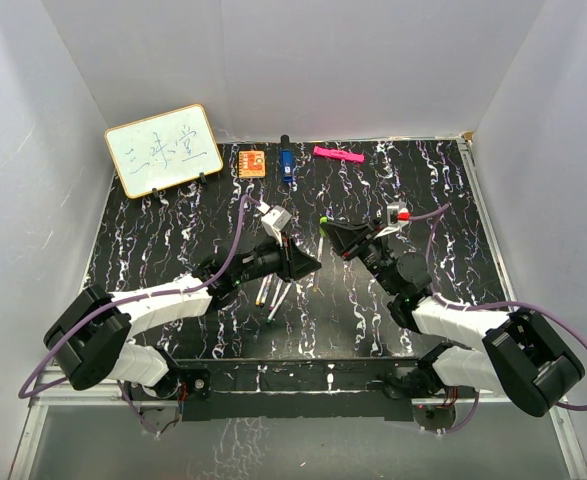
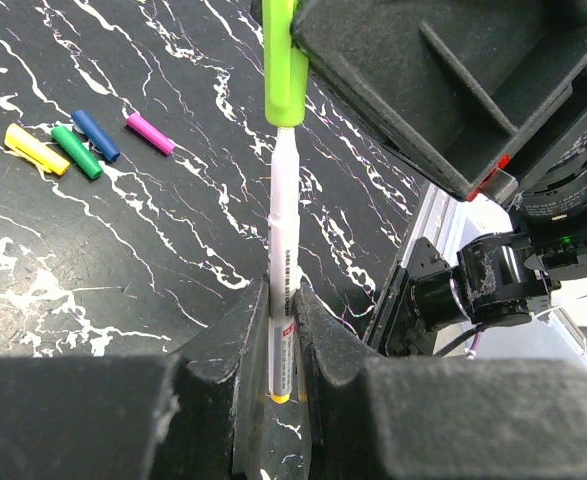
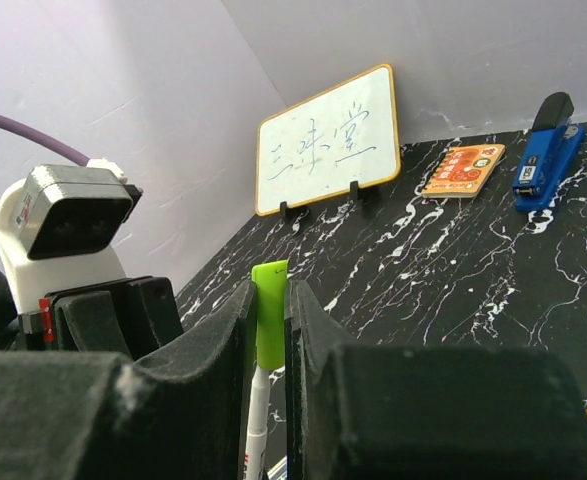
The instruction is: Insert the pens into the pen caps
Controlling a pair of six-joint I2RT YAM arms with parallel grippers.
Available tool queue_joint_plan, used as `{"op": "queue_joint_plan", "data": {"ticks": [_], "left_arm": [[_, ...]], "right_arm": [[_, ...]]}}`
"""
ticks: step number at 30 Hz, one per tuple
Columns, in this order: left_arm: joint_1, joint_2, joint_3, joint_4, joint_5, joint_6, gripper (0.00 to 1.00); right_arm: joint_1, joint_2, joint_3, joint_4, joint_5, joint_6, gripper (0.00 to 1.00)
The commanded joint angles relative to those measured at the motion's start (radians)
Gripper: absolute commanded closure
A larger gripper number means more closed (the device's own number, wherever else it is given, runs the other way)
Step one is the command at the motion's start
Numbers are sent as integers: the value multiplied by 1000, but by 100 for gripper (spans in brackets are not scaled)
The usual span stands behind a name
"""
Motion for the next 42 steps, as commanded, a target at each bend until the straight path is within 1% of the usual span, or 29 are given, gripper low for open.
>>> {"op": "queue_joint_plan", "data": {"ticks": [1, 15, 34, 42], "left_arm": [[-4, -33, 22, 36, -4, 13, 100], [-5, -12, 28, 53, -14, 5, 100], [-4, 1, 36, 53, -5, 3, 100], [-3, -10, 33, 76, -42, 3, 100]], "right_arm": [[1, -1, -8, 58, -2, 9, 100], [1, 19, -8, 92, -14, 60, 100], [2, 44, -3, 121, -22, 82, 100], [4, 45, -13, 119, -36, 86, 100]]}}
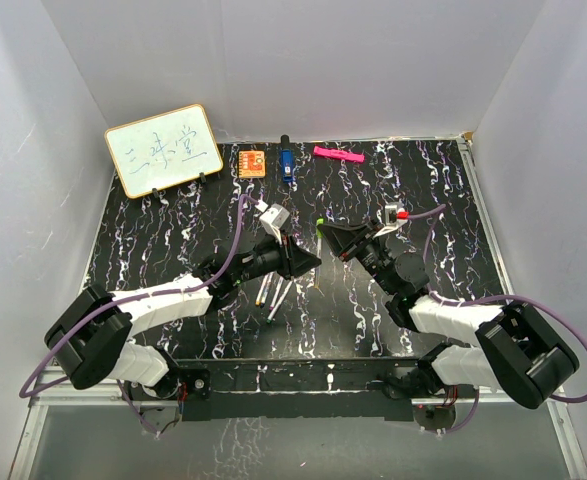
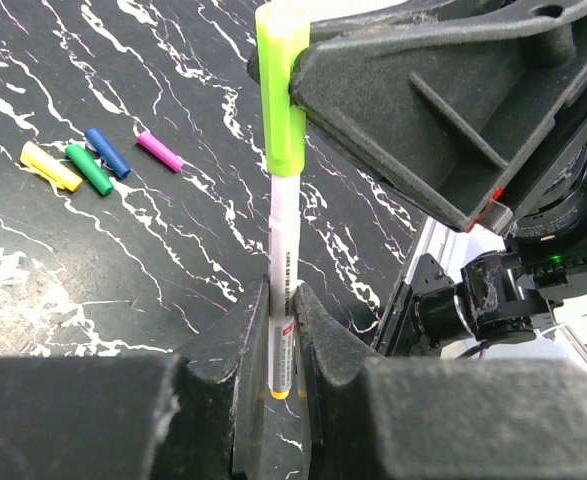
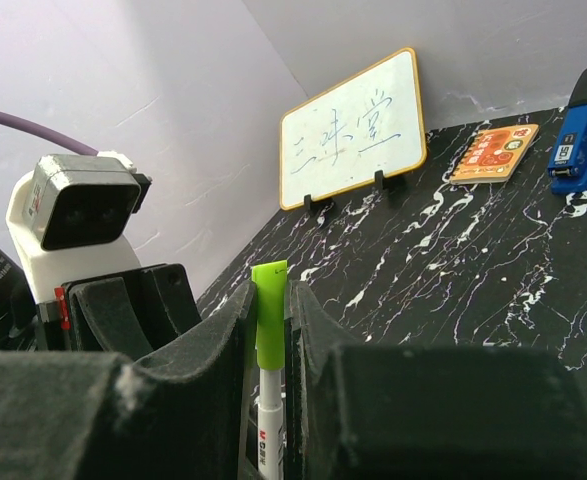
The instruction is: Insert the pens into the pen caps
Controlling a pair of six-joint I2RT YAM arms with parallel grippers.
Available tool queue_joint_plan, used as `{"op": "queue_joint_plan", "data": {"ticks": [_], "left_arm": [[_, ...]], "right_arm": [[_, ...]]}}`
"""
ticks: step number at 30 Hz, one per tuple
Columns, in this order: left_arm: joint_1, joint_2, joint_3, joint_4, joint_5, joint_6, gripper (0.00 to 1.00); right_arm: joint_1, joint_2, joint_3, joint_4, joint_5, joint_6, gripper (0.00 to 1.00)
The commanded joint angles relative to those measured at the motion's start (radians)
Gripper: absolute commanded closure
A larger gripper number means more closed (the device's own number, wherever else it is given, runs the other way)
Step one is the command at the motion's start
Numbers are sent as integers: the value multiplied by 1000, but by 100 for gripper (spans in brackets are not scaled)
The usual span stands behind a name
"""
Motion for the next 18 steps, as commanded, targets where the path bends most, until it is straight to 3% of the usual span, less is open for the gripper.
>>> {"op": "queue_joint_plan", "data": {"ticks": [1, 10, 18], "left_arm": [[-4, -16, 33, 58, -31, 7, 100], [-3, -24, 52, 78, -83, 11, 100], [-4, -53, 96, 70, -189, 93, 100]], "right_arm": [[7, -2, -9, 67, -13, 6, 100], [16, -12, -20, 23, -28, -2, 100], [29, -10, 5, -160, -12, -43, 100]]}}
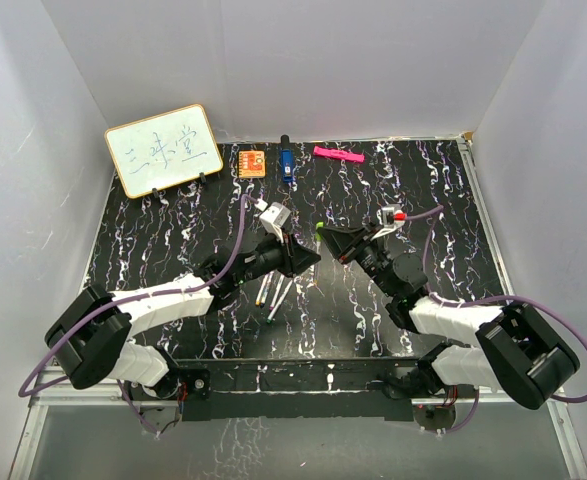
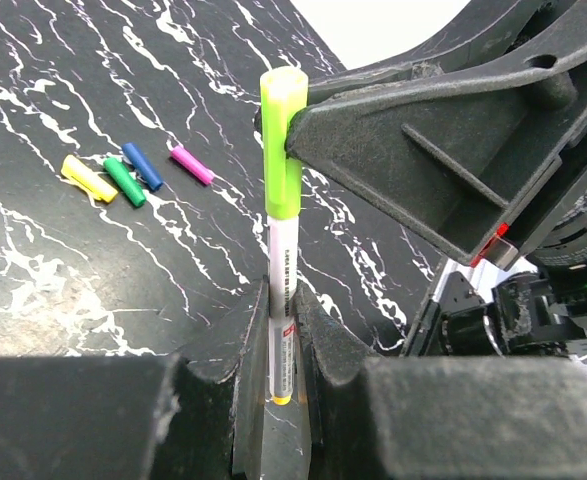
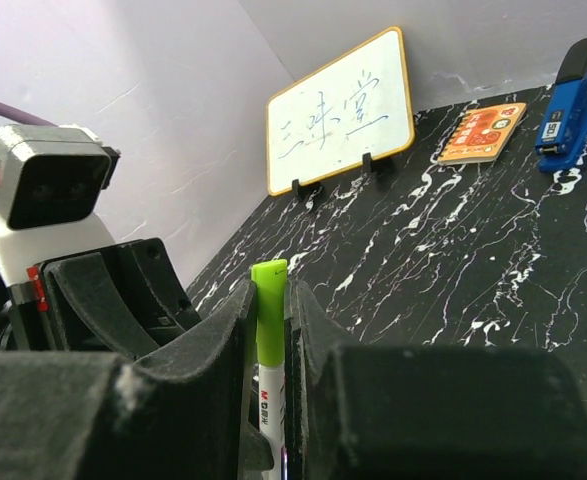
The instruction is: Insert the pens into the pen caps
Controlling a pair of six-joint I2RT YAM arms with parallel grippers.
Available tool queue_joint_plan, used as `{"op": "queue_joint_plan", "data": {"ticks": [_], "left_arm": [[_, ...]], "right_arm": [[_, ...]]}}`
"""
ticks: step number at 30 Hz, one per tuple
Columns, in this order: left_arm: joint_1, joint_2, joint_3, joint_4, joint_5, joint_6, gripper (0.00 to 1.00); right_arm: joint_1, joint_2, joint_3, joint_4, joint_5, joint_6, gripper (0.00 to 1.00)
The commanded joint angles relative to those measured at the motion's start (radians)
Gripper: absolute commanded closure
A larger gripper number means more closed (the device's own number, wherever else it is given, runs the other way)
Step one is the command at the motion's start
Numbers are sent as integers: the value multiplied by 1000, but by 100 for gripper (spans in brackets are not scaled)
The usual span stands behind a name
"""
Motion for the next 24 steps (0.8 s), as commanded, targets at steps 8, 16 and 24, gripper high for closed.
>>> {"op": "queue_joint_plan", "data": {"ticks": [8, 16, 24], "left_arm": [[3, -44, 115, 130, -171, 117, 100], [4, -60, 123, 149, -228, 164, 100], [3, -104, 95, 96, -271, 190, 100]], "right_arm": [[76, 10, 85, -286, 48, -115, 100], [146, 69, 125, -364, 115, -172, 100], [159, 64, 131, -357, 167, -181, 100]]}}
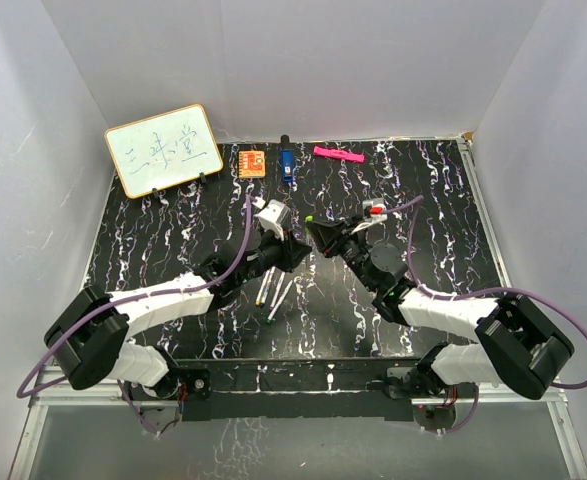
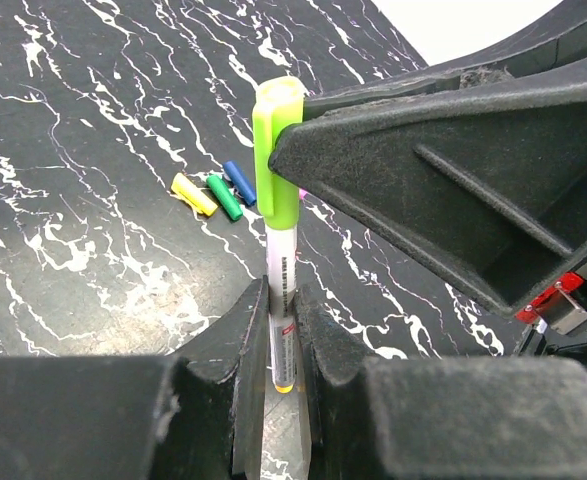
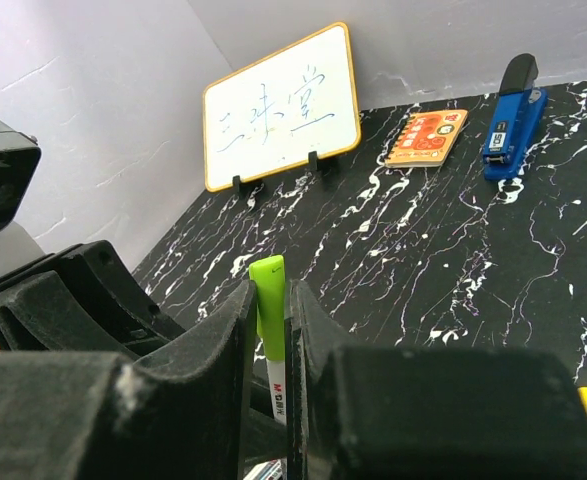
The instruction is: Insert the pens into the pen caps
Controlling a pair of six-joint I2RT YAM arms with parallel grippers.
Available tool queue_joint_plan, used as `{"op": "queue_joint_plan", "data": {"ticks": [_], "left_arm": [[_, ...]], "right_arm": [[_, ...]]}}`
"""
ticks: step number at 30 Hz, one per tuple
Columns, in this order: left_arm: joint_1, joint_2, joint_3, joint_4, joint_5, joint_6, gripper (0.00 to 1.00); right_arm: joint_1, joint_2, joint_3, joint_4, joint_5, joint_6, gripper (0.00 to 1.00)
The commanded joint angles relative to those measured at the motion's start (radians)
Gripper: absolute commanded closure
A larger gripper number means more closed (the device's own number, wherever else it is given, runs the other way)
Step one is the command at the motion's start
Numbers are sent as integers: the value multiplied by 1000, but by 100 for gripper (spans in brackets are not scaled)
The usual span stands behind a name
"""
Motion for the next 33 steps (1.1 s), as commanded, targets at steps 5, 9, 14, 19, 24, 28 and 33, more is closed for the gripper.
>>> {"op": "queue_joint_plan", "data": {"ticks": [5, 9, 14, 19, 24, 28, 33], "left_arm": [[9, -126, 20, 151, -102, 7, 100], [9, -118, 24, 84, -105, 1, 100], [9, -79, 44, -53, -118, -15, 100], [9, -53, 40, -157, -150, -35, 100], [10, -39, 47, -243, -236, -18, 100], [64, -4, 90, -344, -298, 3, 100], [240, 105, 193, -459, -246, 8, 100]], "right_arm": [[37, 6, 28, -163, -4, -51, 100], [35, 16, 76, -149, -5, -72, 100], [36, 7, 158, -139, 23, -112, 81], [35, -28, 219, -138, 86, -174, 64], [34, -84, 231, -133, 174, -220, 57], [34, -116, 229, -199, 273, -231, 53], [34, -105, 228, -334, 337, -200, 52]]}}
